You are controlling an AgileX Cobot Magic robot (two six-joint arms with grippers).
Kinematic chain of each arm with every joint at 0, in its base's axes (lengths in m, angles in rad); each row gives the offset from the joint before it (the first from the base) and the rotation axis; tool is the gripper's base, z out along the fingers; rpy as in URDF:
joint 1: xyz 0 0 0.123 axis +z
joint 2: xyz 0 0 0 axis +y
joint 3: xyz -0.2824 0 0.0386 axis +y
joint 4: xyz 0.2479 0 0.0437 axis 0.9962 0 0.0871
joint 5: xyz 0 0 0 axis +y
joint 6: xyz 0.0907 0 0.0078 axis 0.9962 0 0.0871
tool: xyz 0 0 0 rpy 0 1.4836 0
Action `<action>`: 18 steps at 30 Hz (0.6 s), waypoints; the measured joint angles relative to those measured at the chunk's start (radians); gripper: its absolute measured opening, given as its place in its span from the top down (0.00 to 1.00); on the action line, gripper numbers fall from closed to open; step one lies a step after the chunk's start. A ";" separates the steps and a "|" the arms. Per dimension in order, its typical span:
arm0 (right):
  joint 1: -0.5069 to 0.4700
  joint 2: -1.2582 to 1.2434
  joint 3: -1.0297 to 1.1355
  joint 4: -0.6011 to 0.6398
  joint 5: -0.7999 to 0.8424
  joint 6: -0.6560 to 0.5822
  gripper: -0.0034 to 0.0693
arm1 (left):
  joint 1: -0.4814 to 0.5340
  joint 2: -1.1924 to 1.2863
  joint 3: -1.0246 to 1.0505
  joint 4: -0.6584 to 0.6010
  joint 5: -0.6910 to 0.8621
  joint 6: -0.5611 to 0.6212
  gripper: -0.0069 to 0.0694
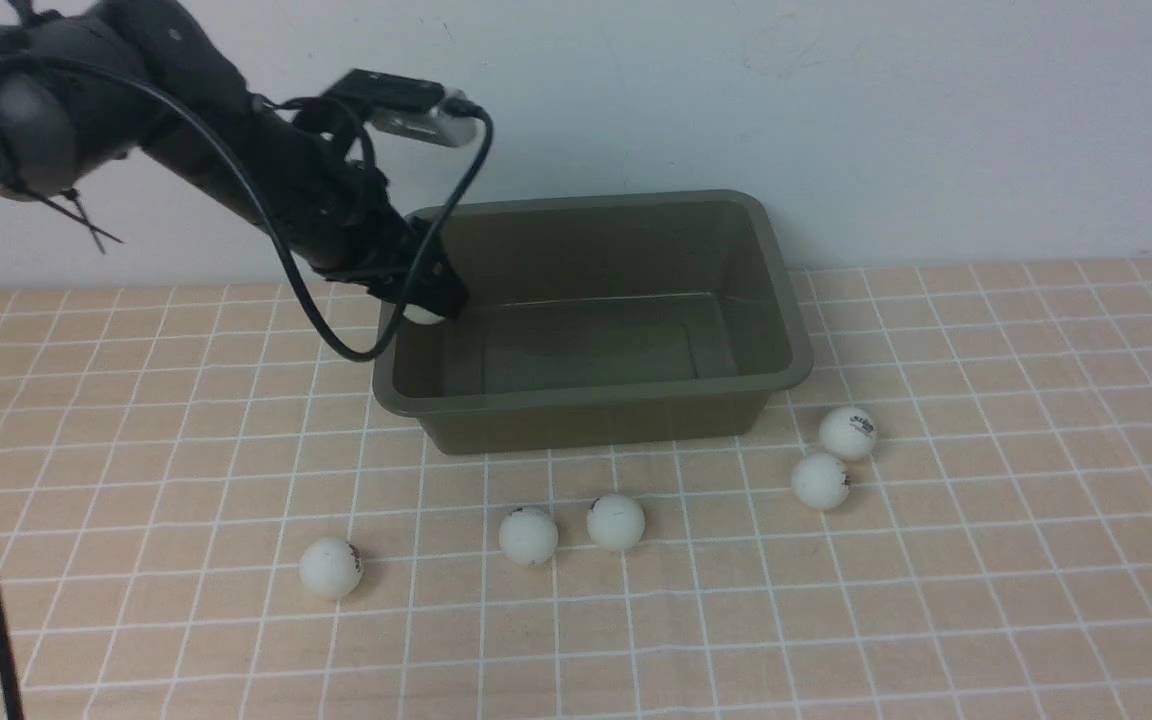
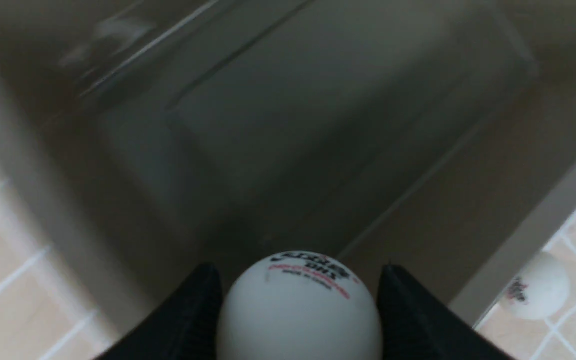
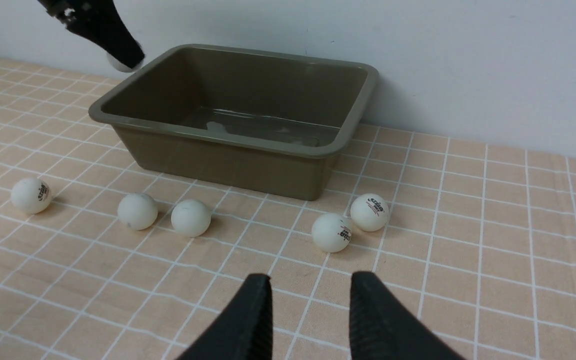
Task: Put the table tennis balls into the box on the light coffee tablecloth.
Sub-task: 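Drop the ball into the bin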
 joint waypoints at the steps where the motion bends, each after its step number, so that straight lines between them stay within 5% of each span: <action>1: 0.000 0.000 0.000 0.000 0.000 0.000 0.66 | -0.012 0.028 -0.030 0.004 0.018 0.022 0.49; 5: 0.000 0.000 0.000 0.000 0.000 0.000 0.66 | -0.033 0.078 -0.117 0.085 0.077 -0.005 0.47; 12: 0.000 0.000 0.000 0.000 0.000 0.000 0.66 | -0.032 0.061 -0.306 0.262 0.196 -0.332 0.31; 18: 0.000 0.000 0.000 0.000 0.000 0.000 0.66 | -0.032 -0.048 -0.376 0.274 0.216 -0.534 0.40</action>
